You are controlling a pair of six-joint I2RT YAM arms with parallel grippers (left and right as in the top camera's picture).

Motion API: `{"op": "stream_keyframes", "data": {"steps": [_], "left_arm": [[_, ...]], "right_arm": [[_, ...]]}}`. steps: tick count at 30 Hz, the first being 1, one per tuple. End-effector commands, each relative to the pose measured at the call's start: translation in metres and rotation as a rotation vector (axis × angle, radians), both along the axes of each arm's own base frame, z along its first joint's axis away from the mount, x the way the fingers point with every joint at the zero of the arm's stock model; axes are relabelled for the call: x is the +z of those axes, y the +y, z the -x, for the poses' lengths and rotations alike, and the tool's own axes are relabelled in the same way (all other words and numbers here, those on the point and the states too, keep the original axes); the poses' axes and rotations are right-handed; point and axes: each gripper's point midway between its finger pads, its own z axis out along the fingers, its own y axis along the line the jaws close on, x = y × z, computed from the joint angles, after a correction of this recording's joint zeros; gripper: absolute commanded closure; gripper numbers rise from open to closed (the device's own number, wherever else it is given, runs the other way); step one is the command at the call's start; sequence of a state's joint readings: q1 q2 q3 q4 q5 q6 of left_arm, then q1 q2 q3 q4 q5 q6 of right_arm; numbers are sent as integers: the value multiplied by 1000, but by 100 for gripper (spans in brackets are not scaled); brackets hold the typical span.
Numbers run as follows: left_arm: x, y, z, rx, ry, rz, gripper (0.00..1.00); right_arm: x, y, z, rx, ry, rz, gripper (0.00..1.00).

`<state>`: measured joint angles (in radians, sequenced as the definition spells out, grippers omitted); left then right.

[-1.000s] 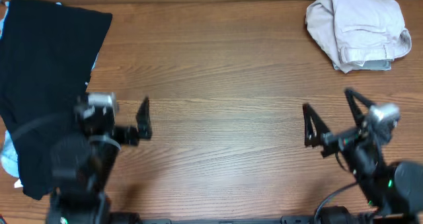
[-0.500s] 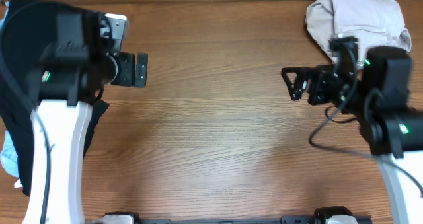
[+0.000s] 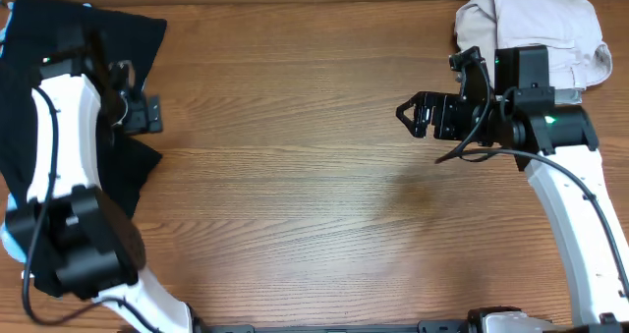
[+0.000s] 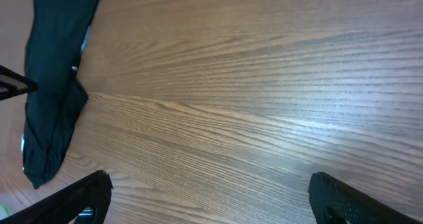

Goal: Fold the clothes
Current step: 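Reach the left gripper to the black T-shirt pile and grasp it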

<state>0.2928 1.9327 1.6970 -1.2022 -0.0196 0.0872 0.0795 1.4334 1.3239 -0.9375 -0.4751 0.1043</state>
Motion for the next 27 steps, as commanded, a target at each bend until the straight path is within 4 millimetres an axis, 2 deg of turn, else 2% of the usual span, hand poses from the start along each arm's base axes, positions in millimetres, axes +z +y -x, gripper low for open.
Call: {"op": "stream_keyframes", "data": {"steps": [1, 4, 7, 10, 15, 19, 22, 27], "left_arm": [[-36, -4, 3, -26, 110, 50, 15], [-63, -7, 21, 0, 237, 71, 24], [-86, -3, 30, 32, 307, 79, 29], [-94, 3, 26, 45, 299, 78, 32], [-97, 18, 15, 49, 253, 4, 32], [-107, 22, 4, 47, 200, -25, 31], [-115, 18, 6, 47, 196, -7, 30], [-133, 9, 20, 46, 233, 4, 32]], "right_arm": [[4, 4, -5, 11, -6, -11, 1], [-1, 4, -4, 11, 15, -10, 1], [-8, 3, -3, 7, 41, -1, 1], [-14, -2, -2, -8, 61, 26, 1], [-16, -4, 0, -15, 74, 38, 1], [-16, -4, 0, -15, 75, 38, 1], [-16, -4, 0, -15, 75, 38, 1], [-16, -4, 0, -15, 75, 37, 1]]}}
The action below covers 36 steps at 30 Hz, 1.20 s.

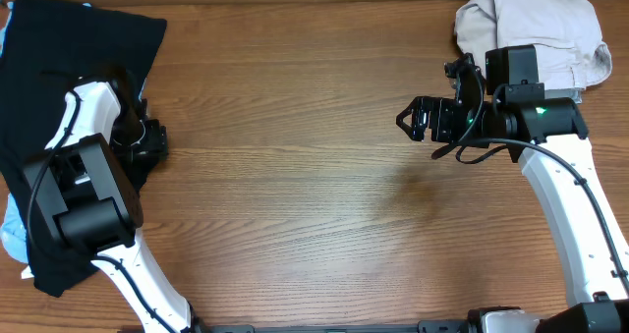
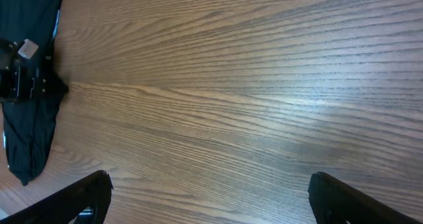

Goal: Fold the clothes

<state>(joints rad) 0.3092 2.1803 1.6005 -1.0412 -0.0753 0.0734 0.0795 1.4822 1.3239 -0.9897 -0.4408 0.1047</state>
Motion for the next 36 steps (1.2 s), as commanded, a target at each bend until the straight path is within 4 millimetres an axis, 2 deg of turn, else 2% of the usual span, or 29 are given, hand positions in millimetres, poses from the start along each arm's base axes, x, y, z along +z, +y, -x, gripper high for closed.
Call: {"op": "stream_keyframes", "data": {"steps": [1, 3, 4, 5, 6, 10, 14, 17, 18, 19, 23, 27, 28, 32, 36], "left_arm": [[-20, -7, 16, 12, 48, 4, 35], [-26, -10, 21, 17, 56, 6, 51], [-27, -11, 22, 15, 60, 8, 72], [-27, -12, 22, 14, 60, 11, 88], [-27, -14, 22, 12, 58, 14, 96], [-15, -19, 10, 9, 37, 24, 96], [34, -31, -21, -31, -12, 24, 96], [85, -41, -50, -71, -99, 7, 96], [123, -56, -70, -128, -182, 5, 96], [144, -65, -80, -152, -232, 2, 96], [218, -98, -105, -228, -416, -17, 96], [284, -132, -114, -297, -600, -12, 96], [316, -150, -115, -330, -698, 10, 96], [373, -183, -110, -395, -885, 95, 96], [431, -207, -96, -423, -1075, 195, 96]], "right_arm": [[8, 2, -4, 3, -23, 0, 1], [8, 2, -4, 3, -23, 0, 1], [8, 2, -4, 3, -23, 0, 1], [8, 2, -4, 3, -23, 0, 1], [8, 2, -4, 3, -23, 0, 1], [9, 2, -6, 3, -34, -1, 1], [11, 2, -9, 3, -50, -3, 1], [12, 2, -10, 3, -56, -3, 1], [12, 2, -11, 3, -58, -3, 1], [12, 2, -11, 3, -59, -4, 0], [13, 3, -11, 7, -60, -11, 0], [15, 7, -10, 17, -58, -29, 0], [16, 9, -9, 26, -57, -45, 0], [20, 16, -7, 48, -60, -81, 0], [23, 24, -8, 73, -78, -95, 0]]}}
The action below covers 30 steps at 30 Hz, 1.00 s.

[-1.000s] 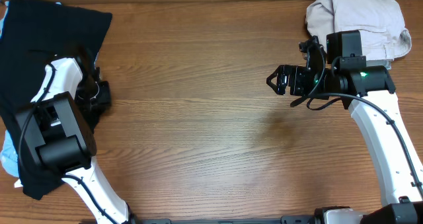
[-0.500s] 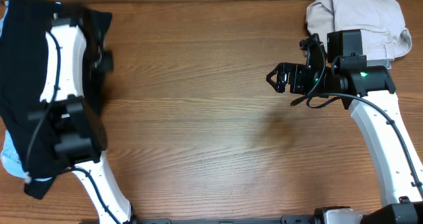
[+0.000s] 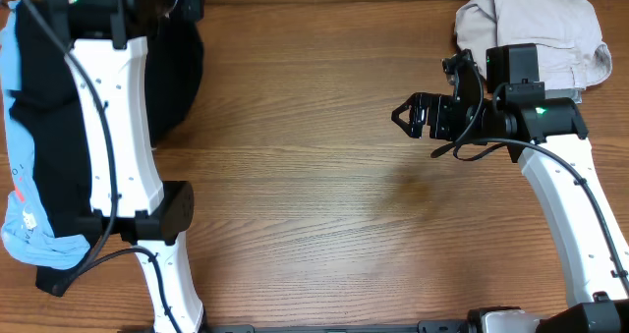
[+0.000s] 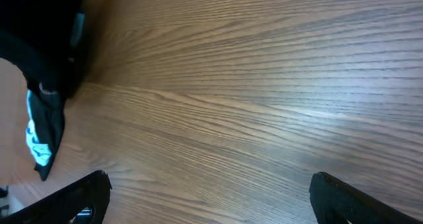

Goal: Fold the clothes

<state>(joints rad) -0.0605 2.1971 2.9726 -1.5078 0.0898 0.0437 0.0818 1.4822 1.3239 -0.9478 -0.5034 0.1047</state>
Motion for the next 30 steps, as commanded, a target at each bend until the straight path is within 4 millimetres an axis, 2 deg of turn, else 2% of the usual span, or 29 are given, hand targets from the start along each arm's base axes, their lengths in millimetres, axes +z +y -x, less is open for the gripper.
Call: {"op": "stream_keyframes", "data": {"steps": [1, 11, 15, 18, 24, 30], "left_arm": [[65, -32, 22, -114, -180, 153, 96], [198, -72, 72, -341, -557, 395, 96], [238, -79, 95, -402, -663, 470, 96], [256, -79, 112, -423, -715, 479, 96], [277, -77, 136, -430, -780, 482, 96], [282, -77, 143, -431, -787, 492, 96]], "right_arm": [[15, 17, -4, 49, -49, -38, 0], [28, 66, -1, 180, -144, -59, 0], [34, 82, -1, 220, -190, -70, 0], [41, 90, -4, 238, -232, -79, 0], [49, 101, -12, 260, -298, -94, 0], [30, 119, -8, 308, -242, -104, 0]]}}
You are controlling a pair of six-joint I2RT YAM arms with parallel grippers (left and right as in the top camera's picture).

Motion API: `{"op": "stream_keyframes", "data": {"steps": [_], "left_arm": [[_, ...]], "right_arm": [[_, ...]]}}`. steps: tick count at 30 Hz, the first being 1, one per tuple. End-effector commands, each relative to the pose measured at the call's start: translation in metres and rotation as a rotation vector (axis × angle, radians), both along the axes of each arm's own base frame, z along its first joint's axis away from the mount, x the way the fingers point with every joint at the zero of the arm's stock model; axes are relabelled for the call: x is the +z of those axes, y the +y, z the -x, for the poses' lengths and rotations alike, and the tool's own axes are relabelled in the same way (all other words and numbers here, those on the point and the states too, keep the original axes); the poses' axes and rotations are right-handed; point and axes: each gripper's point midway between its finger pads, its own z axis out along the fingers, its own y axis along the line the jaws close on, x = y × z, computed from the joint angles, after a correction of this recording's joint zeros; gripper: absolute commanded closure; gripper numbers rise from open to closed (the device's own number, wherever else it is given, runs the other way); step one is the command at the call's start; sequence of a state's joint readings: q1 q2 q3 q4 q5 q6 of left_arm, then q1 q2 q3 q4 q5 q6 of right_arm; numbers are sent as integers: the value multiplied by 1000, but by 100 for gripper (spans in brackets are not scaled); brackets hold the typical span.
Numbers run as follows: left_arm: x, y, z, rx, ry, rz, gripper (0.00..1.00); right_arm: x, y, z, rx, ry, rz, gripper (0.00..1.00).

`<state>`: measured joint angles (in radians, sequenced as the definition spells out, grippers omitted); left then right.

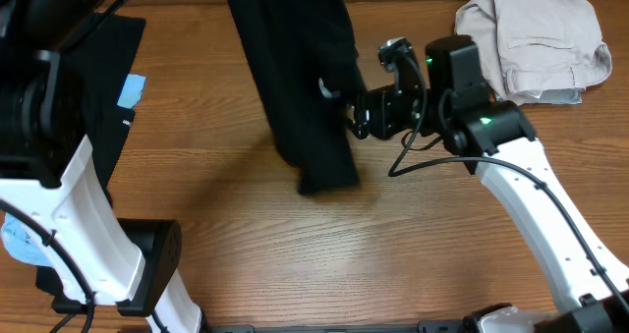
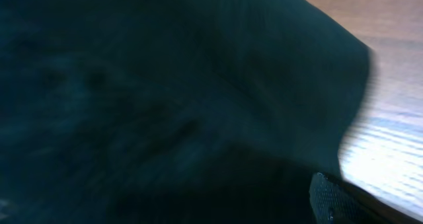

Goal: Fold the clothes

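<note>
A long black garment [image 1: 300, 87] hangs down the middle of the overhead view from above the top edge, its lower end near the wooden table [image 1: 295, 245]. My left arm [image 1: 59, 146] rises tall at the left; its gripper is out of frame. My right gripper [image 1: 352, 117] is at the garment's right edge. In the right wrist view the black garment [image 2: 165, 85] fills nearly everything. My right gripper [image 2: 211, 207] has cloth between its spread jaws, and only one of the fingers [image 2: 330, 201] shows.
A folded beige pile [image 1: 536, 33] lies at the back right corner. More black cloth [image 1: 98, 107] with a light blue patch [image 1: 131, 89] lies at the left behind the left arm. A light blue item [image 1: 15, 240] peeks out at the lower left.
The black garment was at the far left under the raised left arm; now it hangs mid-table. My right gripper has moved left from about mid-right up to the garment's edge, cloth now filling its view.
The black garment lay spread at the left with my left gripper on it, and my right gripper stood open over bare table. Then the left arm was raised with the garment bunched at the left. Now the garment hangs mid-table and my right gripper is against it.
</note>
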<state>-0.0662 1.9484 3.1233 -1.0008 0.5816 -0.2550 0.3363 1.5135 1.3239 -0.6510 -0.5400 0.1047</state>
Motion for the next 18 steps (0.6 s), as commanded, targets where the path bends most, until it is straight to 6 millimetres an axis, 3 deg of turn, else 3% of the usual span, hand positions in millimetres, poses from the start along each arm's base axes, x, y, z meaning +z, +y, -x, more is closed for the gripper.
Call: {"op": "stream_keyframes", "data": {"steps": [1, 5, 8, 9, 11, 12, 14, 18], "left_arm": [[13, -3, 18, -26, -28, 28, 96], [13, -5, 20, -39, -26, 27, 96], [13, -6, 21, -50, -26, 24, 96], [12, -6, 21, -51, -25, 24, 96], [12, -6, 21, -52, -23, 24, 96], [12, -7, 21, -55, -23, 23, 96], [12, -7, 22, -59, -23, 22, 96], [12, -11, 25, -87, -25, 17, 96]], "right_arm": [[-4, 14, 2, 43, 23, -12, 0], [-15, 16, 1, 45, 52, 1, 1], [-16, 16, -1, 43, 49, 3, 9], [-16, 15, -2, 36, 43, 7, 15], [-14, 15, -6, 30, 26, 6, 43], [-13, 15, -7, 28, 19, 7, 64], [-11, 15, -9, 29, 5, 4, 95], [-9, 17, -11, 30, -11, -2, 96]]}}
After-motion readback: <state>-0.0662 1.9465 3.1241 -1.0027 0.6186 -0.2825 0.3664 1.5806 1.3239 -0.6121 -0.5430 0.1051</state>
